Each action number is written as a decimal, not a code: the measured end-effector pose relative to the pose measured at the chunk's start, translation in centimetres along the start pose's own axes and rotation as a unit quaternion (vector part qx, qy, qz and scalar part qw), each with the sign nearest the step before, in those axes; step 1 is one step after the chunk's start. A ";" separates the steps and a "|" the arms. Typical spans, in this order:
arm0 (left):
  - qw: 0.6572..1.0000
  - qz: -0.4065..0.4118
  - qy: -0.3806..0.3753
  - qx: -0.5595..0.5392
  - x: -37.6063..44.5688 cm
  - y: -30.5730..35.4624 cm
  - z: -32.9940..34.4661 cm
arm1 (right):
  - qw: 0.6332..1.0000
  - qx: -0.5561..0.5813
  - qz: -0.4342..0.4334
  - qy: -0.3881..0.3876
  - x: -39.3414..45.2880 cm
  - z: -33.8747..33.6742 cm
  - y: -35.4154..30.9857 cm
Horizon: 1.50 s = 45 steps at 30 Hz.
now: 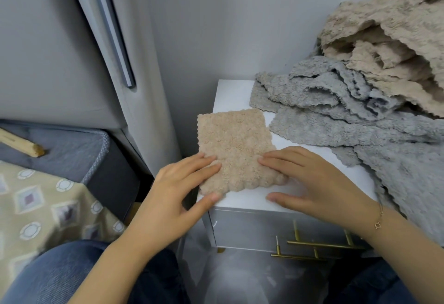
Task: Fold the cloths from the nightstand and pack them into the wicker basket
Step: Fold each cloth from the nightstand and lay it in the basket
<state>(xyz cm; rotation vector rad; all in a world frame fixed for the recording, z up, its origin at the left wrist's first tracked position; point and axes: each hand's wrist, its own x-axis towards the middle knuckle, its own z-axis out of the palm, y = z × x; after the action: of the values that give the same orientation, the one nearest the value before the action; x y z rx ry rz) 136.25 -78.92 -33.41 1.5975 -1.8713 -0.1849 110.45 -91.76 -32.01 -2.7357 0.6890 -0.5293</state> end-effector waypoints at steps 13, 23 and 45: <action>1.000 0.022 0.010 0.014 -0.9 1.2 1.3 | 0.998 0.065 0.022 0.010 -1.0 -1.1 -0.7; 0.988 -0.096 0.044 -0.113 -0.7 2.1 1.0 | 0.932 0.283 0.220 0.061 -0.8 -1.2 -2.0; 0.928 -0.317 0.125 -0.149 1.2 1.2 1.6 | 0.966 0.010 0.194 0.170 2.5 1.3 -1.6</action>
<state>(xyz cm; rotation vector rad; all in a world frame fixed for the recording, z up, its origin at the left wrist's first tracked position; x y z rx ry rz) 134.33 -80.18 -33.54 1.8508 -1.0276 -0.4944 113.68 -91.44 -31.89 -2.4167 1.2575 -0.9073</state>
